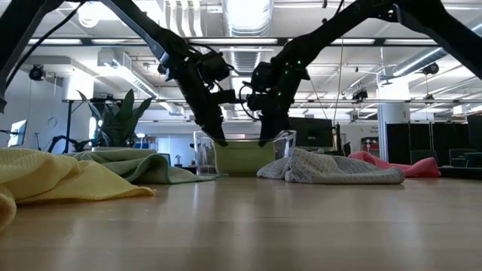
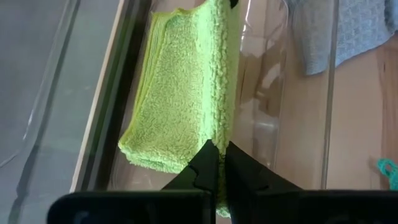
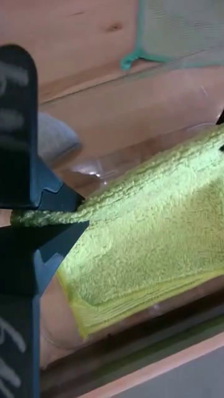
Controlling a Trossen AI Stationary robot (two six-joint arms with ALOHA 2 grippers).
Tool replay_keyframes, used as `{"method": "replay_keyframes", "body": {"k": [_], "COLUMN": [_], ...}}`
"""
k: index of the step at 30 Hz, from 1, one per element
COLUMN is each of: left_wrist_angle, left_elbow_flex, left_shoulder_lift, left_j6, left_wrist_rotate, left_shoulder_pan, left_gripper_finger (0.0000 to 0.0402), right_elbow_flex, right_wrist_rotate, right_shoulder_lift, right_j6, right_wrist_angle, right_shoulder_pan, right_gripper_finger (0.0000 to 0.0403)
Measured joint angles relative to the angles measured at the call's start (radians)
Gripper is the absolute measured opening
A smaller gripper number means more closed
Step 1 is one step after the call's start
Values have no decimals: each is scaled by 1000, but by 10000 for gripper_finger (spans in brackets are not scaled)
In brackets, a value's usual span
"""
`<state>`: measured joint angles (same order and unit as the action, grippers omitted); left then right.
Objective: Fold microfiber towels
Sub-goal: Put the green microfiber cloth into the transparent bin, then fold the light green microfiber cloth
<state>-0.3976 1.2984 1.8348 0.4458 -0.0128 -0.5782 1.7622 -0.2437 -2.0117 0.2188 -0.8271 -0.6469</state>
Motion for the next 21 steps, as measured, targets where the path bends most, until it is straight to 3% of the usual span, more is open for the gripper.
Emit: {"method": "replay_keyframes", "body": {"k": [6, 14, 21], "left_wrist_angle": [-17, -29, -77], "left_elbow_flex": [-1, 12, 49], "left_shoulder_lift": [-10, -50, -125], "left_j6": [3, 3, -74], "left_wrist_rotate": [-5, -1, 3], "left_shoulder_pan": [5, 17, 18], "left_gripper_finger": [20, 104, 151], "right_elbow_flex": [-1, 25, 122], "right_wrist_rotate": [4, 16, 6], "right_shoulder_lift": [3, 7, 40], "right_j6": [0, -10, -42], "right_wrist_angle": [-16, -59, -219], "right_shoulder_pan": [9, 16, 17], "right_gripper_finger": [26, 103, 158]}}
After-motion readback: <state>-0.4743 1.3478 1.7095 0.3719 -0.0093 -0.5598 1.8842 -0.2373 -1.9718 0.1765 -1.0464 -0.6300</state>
